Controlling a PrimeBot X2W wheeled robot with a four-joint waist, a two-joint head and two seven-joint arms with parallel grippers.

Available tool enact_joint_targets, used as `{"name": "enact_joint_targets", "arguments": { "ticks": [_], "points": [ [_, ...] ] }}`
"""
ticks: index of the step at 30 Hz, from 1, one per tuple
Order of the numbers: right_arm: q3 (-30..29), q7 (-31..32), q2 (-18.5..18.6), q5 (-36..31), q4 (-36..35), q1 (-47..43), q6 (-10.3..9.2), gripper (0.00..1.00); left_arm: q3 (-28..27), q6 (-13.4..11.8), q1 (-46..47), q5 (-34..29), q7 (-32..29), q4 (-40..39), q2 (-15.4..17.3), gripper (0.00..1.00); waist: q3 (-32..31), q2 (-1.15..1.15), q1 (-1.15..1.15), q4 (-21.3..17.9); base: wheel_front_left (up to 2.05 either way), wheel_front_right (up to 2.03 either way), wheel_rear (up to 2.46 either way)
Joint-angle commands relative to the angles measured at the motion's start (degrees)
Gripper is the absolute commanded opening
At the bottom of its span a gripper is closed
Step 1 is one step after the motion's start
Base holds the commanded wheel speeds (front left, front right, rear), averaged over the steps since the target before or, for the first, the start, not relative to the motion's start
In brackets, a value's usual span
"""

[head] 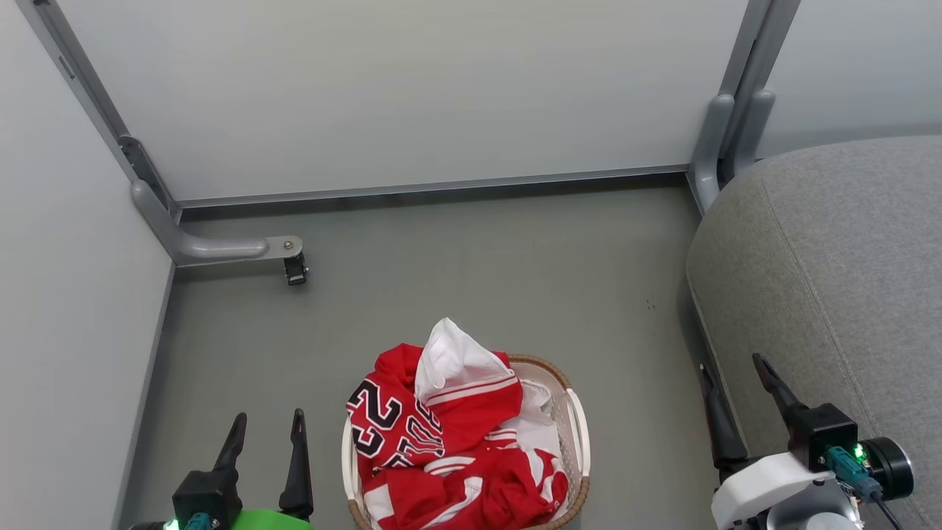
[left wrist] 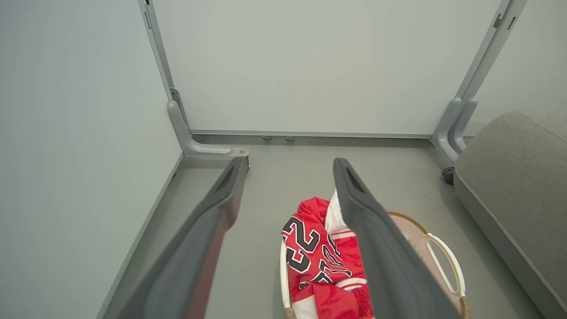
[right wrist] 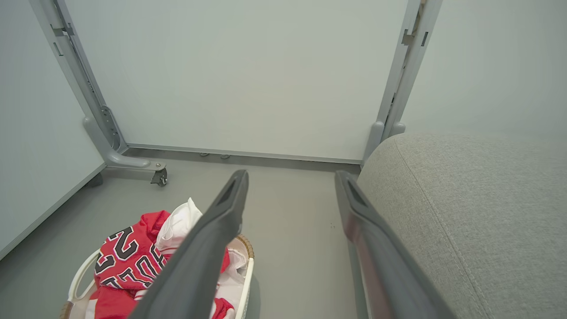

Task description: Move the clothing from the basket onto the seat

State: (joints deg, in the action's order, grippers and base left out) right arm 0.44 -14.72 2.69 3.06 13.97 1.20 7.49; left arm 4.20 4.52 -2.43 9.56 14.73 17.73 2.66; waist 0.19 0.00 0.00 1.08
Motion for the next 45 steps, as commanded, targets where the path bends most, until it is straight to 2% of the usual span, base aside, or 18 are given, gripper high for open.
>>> {"name": "enact_joint_targets", "arguments": {
  "ticks": [1, 30, 37, 45],
  "points": [
    [0.0, -0.5, 0.4, -1.2, 0.2, 0.4, 0.0, 1.0, 0.2, -0.2, -0.5, -1.2, 0.6, 0.2, 0.4, 1.0, 0.0, 0.0, 0.0, 0.0, 0.0, 0.0, 0.0],
    [-0.5, -0.6, 0.3, -0.6, -0.7, 0.8, -0.01, 1.0, 0.7, 0.0, 1.3, -1.1, 0.4, 0.7, 0.4, 1.0, 1.5, 0.0, 0.0, -0.1, 0.0, 0.0, 0.0],
    [-0.7, -0.6, 0.3, -1.0, -2.6, 3.6, -0.01, 1.0, 4.0, 1.4, 7.5, -3.7, 0.4, 1.8, 0.7, 1.0, 6.9, 0.0, 0.0, -1.2, 0.0, 0.0, 0.0],
    [-0.9, -0.6, 0.3, -0.2, -5.9, 11.6, -0.01, 1.0, 7.6, 2.4, 20.9, -5.5, 0.4, 8.2, 1.3, 1.0, 20.3, 0.0, 0.0, -5.5, 0.0, 0.0, 0.0]
  ]
}}
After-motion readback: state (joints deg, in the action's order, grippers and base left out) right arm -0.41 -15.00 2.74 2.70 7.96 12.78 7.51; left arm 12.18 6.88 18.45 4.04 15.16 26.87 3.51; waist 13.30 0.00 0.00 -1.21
